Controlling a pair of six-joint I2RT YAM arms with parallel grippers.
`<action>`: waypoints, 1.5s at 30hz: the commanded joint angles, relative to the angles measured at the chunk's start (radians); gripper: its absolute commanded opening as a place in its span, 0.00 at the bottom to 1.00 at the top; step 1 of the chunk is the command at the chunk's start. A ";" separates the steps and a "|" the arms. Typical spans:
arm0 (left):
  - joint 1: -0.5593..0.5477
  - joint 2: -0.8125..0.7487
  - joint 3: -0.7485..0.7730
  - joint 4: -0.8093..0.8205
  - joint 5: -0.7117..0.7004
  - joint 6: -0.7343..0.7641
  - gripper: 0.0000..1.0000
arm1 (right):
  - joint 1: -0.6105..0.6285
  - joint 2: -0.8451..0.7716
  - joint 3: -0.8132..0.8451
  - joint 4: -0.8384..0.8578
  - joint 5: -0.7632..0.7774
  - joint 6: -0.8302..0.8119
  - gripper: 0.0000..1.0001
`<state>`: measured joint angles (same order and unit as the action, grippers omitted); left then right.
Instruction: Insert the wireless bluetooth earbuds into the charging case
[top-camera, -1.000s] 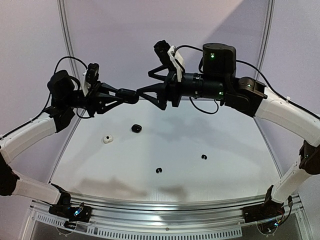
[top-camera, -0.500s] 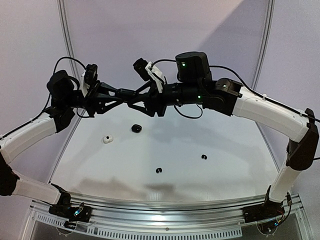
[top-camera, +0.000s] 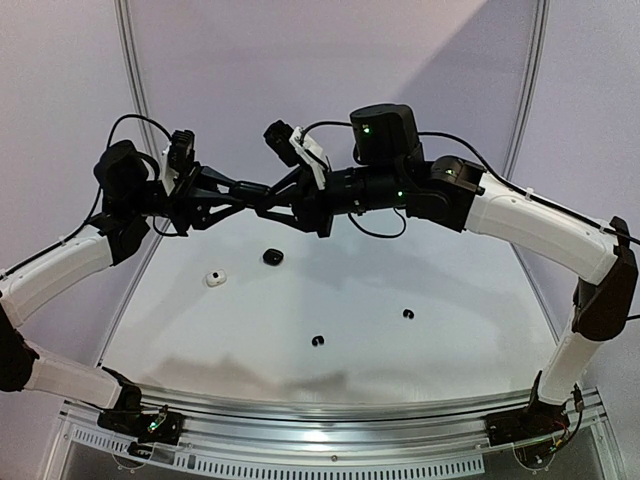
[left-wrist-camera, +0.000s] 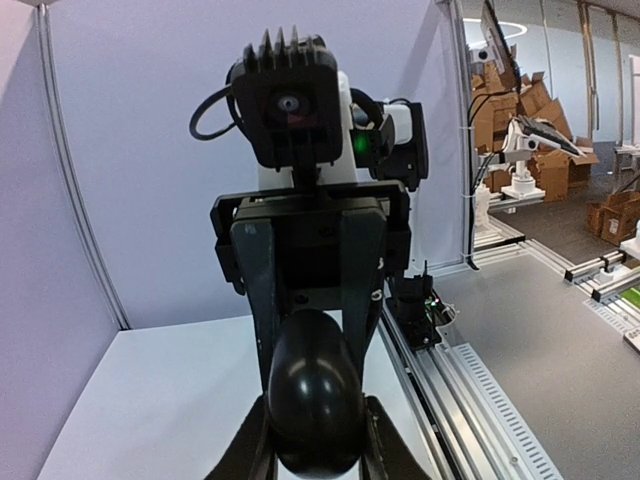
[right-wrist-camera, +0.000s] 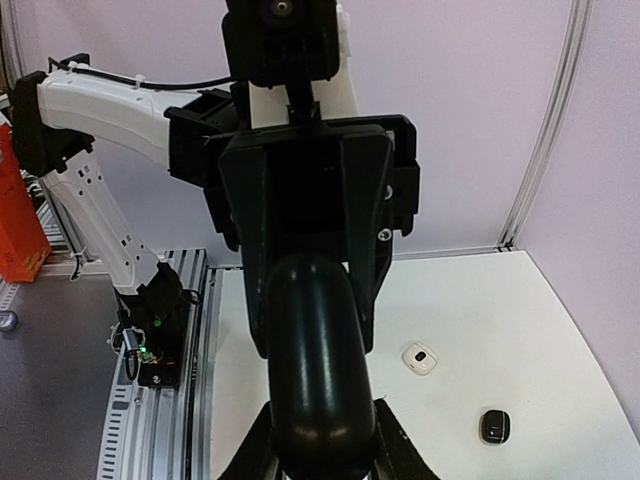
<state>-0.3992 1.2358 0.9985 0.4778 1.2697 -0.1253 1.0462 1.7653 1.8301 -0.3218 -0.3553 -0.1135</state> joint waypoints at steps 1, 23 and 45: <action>-0.002 -0.007 0.000 -0.041 0.000 -0.002 0.38 | -0.002 0.010 0.032 0.027 -0.009 0.009 0.01; 0.003 -0.010 0.006 -0.017 -0.009 -0.077 0.28 | -0.002 0.013 0.052 -0.029 0.019 -0.023 0.00; 0.003 -0.010 0.005 -0.018 -0.013 -0.105 0.27 | -0.001 0.042 0.095 -0.081 0.056 -0.055 0.00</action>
<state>-0.3954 1.2358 0.9985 0.4511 1.2472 -0.2146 1.0462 1.7805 1.8938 -0.3798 -0.3244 -0.1459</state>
